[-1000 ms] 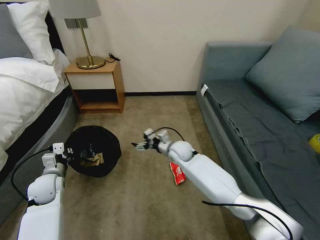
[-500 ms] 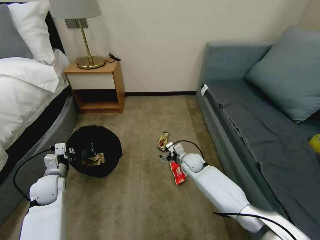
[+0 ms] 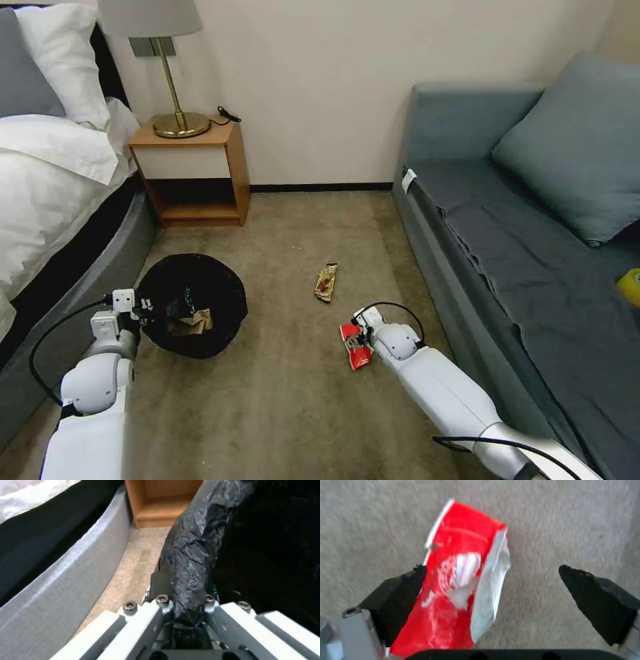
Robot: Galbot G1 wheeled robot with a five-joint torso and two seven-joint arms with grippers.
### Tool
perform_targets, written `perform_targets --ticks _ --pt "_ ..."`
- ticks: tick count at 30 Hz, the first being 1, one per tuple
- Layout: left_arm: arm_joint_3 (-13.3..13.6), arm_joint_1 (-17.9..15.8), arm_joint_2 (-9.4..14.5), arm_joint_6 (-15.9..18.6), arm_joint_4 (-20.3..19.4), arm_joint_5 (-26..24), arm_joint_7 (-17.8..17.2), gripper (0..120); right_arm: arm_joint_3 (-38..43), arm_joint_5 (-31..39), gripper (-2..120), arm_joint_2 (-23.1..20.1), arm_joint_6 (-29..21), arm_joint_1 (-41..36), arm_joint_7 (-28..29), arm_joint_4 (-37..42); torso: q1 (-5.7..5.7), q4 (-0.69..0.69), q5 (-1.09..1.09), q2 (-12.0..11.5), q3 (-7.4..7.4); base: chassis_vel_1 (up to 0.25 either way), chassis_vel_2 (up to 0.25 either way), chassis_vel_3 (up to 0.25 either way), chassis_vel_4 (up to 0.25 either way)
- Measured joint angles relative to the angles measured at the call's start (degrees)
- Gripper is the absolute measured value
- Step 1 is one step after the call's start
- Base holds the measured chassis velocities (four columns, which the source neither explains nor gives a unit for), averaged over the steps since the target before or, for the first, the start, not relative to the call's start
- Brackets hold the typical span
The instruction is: Pick up the trash bin, then pick up the garbage on the floor and place it into the trash bin.
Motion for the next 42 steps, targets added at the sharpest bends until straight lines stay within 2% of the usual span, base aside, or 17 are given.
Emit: perform_targets --ticks 7,10,13,15,17,19,21,22,25,27,32,35,42 --pt "0.0 0.39 0.12 -0.27 -0.2 0.02 0.23 1 0.96 -1.92 98 0.74 0.1 -0.17 -2.43 -2.35 0.0 0.0 0.0 0.0 0.0 0.0 0.0 0.0 0.0" --pt "-0.15 0.66 0.12 -0.43 -0.23 0.02 0.24 1 1.45 -2.65 91 1.03 0.26 -0.17 -4.04 -3.38 0.0 0.0 0.0 0.0 0.0 0.0 0.0 0.0 0.0" --pt "-0.37 1.21 0.12 -0.63 -0.45 -0.05 0.27 1 1.96 -4.56 76 1.04 0.82 -0.13 -7.29 -4.68 0.0 0.0 0.0 0.0 0.0 0.0 0.0 0.0 0.0" --pt "-0.42 1.28 0.12 -0.65 -0.49 -0.06 0.28 1 1.95 -4.77 73 1.01 0.96 -0.13 -7.56 -4.85 0.0 0.01 0.0 0.0 0.0 0.0 0.0 0.0 0.0" --pt "-0.73 1.54 0.14 -0.71 -0.73 -0.18 0.33 1 1.96 -5.6 61 0.86 1.7 -0.19 -8.26 -5.52 0.0 0.01 0.0 0.0 0.0 0.0 0.0 0.0 0.0" --pt "-0.77 1.6 0.14 -0.71 -0.84 -0.3 0.33 1 1.96 -5.73 59 0.85 1.91 -0.23 -8.33 -5.68 0.0 0.01 0.0 0.0 0.0 0.0 0.0 0.0 0.0" --pt "-0.79 1.73 0.15 -0.7 -1.22 -0.86 0.35 1 2.03 -6.12 48 0.89 2.45 -0.5 -8.39 -6.07 0.0 0.01 0.0 0.0 0.0 0.0 0.0 0.0 0.0" --pt "-0.79 1.73 0.15 -0.7 -1.22 -0.86 0.35 1 2.03 -6.12 48 0.89 2.45 -0.5 -8.39 -6.07 0.0 0.01 0.0 0.0 0.0 0.0 0.0 0.0 0.0" --pt "-0.74 1.7 0.15 -0.59 -1.32 -0.96 0.36 1 2.09 -6.15 33 0.91 2.55 -0.73 -8.39 -5.84 0.0 0.01 0.0 0.0 0.0 0.0 0.0 0.0 0.0" --pt "-0.71 1.69 0.14 -0.58 -1.33 -0.96 0.36 1 2.11 -6.15 30 0.92 2.56 -0.76 -8.39 -5.75 0.0 0.01 0.0 0.0 0.0 0.0 0.0 0.0 0.0" --pt "-0.47 1.78 0.13 -0.55 -1.38 -0.97 0.29 1 2.36 -6.11 6 0.87 2.79 -0.96 -8.22 -4.63 0.0 0.01 0.0 0.0 0.0 0.0 0.0 0.0 0.0" --pt "-0.2 1.87 0.16 -0.51 -1.62 -0.97 0.26 1 2.35 -6.1 0 0.65 2.86 -1.12 -8.07 -3.83 0.0 0.01 0.0 0.0 0.0 0.0 0.0 0.0 0.0" --pt "0.26 1.67 0.13 -0.03 -2.05 -1.12 0.2 1 1.78 -5.47 0 -0.34 2.78 -1.61 -7.77 0.94 0.0 -0.01 -0.01 0.0 0.0 0.0 0.0 0.0 0.0"
